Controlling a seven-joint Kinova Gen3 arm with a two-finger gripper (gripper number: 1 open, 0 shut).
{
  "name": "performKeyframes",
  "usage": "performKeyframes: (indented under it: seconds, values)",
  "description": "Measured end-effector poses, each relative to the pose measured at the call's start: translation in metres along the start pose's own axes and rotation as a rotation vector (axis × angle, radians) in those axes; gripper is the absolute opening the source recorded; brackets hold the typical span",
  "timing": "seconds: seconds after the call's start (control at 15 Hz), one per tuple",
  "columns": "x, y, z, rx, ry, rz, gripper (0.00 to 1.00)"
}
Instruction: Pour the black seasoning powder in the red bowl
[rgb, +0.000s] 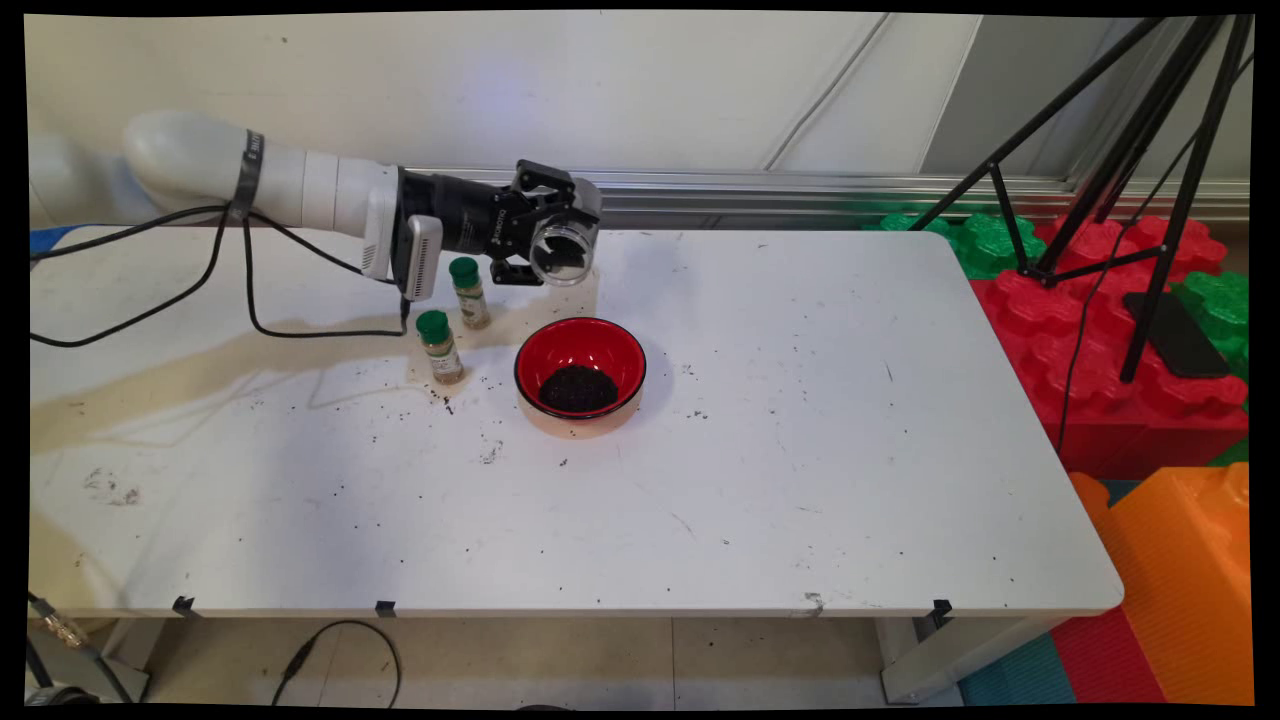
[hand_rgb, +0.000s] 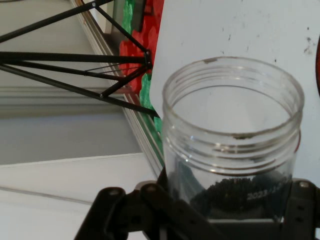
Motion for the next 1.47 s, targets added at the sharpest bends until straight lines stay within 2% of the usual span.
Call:
performKeyframes:
  seconds: [0.8, 1.47]
  values:
    - [0.0026, 0.001, -0.0015, 0.006, -0.02, 0.168, 0.0]
    - [0.0032, 0.0032, -0.0006, 0.007, -0.034, 0.271, 0.0]
